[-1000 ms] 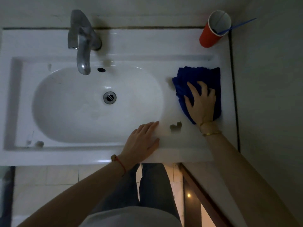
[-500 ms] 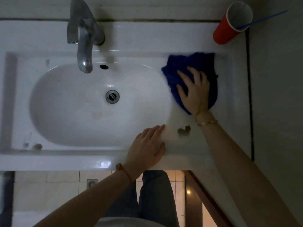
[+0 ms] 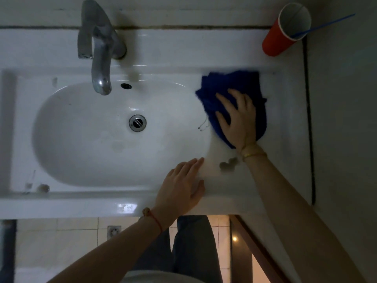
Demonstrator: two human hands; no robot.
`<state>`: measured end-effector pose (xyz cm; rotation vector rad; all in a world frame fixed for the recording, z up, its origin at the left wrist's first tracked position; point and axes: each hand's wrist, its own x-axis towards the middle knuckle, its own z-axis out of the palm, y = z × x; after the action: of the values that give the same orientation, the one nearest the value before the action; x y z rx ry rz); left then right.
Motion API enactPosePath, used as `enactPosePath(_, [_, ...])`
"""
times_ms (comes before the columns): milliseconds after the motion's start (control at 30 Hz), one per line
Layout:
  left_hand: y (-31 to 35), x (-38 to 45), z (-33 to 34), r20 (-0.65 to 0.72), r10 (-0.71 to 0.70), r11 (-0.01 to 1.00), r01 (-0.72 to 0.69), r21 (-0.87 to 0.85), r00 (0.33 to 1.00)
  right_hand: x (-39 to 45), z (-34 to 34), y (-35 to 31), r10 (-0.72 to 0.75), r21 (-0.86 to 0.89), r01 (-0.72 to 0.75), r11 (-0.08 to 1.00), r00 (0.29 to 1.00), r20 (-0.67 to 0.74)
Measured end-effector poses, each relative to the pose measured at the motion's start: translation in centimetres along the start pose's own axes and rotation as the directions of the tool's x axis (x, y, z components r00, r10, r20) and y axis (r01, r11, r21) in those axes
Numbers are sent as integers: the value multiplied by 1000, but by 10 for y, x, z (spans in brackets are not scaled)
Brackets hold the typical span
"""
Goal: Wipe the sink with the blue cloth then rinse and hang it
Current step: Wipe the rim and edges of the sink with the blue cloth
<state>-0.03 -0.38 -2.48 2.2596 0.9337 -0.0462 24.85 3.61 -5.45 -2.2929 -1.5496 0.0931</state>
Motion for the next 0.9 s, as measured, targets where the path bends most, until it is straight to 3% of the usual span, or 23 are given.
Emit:
enactPosePath(100, [-1,0,1,-8,5,1000,-5,7,1000,-44,-5,0,-139,53,136,989,989,58])
enactPosePath(167, [-2,0,2,-10,3,1000,-3,4,1000,-53,-10,10,-156,69,152,986,986,57])
enactPosePath(333, [-2,0,1,-7,-10,1000,10,-23,1000,-3,-6,17,78,50,-75,996,995,-59])
enactPosePath(433, [-4,13,-16,-80,-34,998,29,-56,996,4,-2,12,33,70,-30,997,998,-53])
enactPosePath(533, [-26,54,-55,-271,31,999,-24,27,962,6,-6,13,-52,100,57,993,997,-60])
enactPosePath(633, [-65,111,-98,-396,99,986,-36,164,913,35,-8,2,6,116,11,993,990,-144])
enactPosePath(767, [-104,170,-129,-397,164,949,-35,313,903,97,-7,-33,-15,55,28,998,976,-218])
enactPosePath(900, [-120,201,-139,-403,146,940,0,341,904,143,9,-64,-144,-78,134,988,981,-129])
